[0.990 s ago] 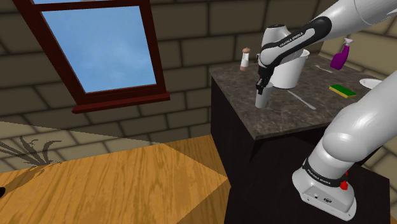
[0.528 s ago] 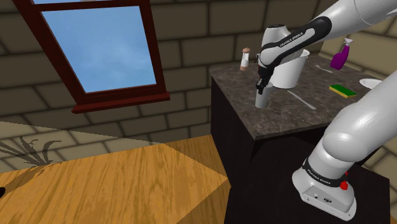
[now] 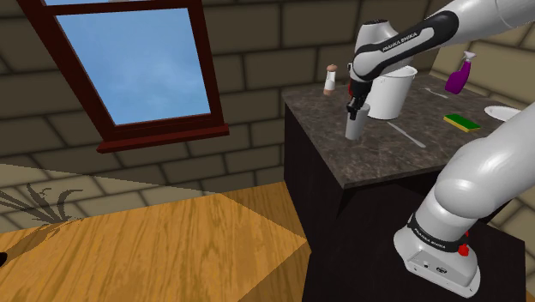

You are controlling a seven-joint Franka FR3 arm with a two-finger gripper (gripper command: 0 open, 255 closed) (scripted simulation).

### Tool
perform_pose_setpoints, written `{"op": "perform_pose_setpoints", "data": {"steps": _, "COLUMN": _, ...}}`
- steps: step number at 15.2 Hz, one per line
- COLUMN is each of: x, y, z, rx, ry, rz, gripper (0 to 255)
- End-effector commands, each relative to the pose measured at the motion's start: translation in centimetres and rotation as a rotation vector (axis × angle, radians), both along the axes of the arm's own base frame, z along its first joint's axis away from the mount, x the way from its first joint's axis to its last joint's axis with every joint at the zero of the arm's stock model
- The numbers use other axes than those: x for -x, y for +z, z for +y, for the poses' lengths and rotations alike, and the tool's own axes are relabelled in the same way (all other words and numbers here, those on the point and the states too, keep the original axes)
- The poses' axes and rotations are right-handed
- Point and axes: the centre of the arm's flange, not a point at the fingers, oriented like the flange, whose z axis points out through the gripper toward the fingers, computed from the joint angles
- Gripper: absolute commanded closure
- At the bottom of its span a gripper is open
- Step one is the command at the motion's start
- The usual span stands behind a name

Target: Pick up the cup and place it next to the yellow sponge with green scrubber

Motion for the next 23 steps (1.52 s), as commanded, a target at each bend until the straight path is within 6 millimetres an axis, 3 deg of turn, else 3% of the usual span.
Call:
{"op": "perform_pose_setpoints", "data": {"steps": 1, "x": -0.1, "y": 1.2, "z": 0.0, "rx": 0.0, "ry": 0.0, "rz": 0.0, "gripper": 255}}
{"op": "perform_pose_setpoints", "data": {"steps": 23, "x": -0.1, "y": 12.8, "z": 0.0, "rx": 0.0, "ry": 0.0, "rz": 0.0, "gripper": 255}}
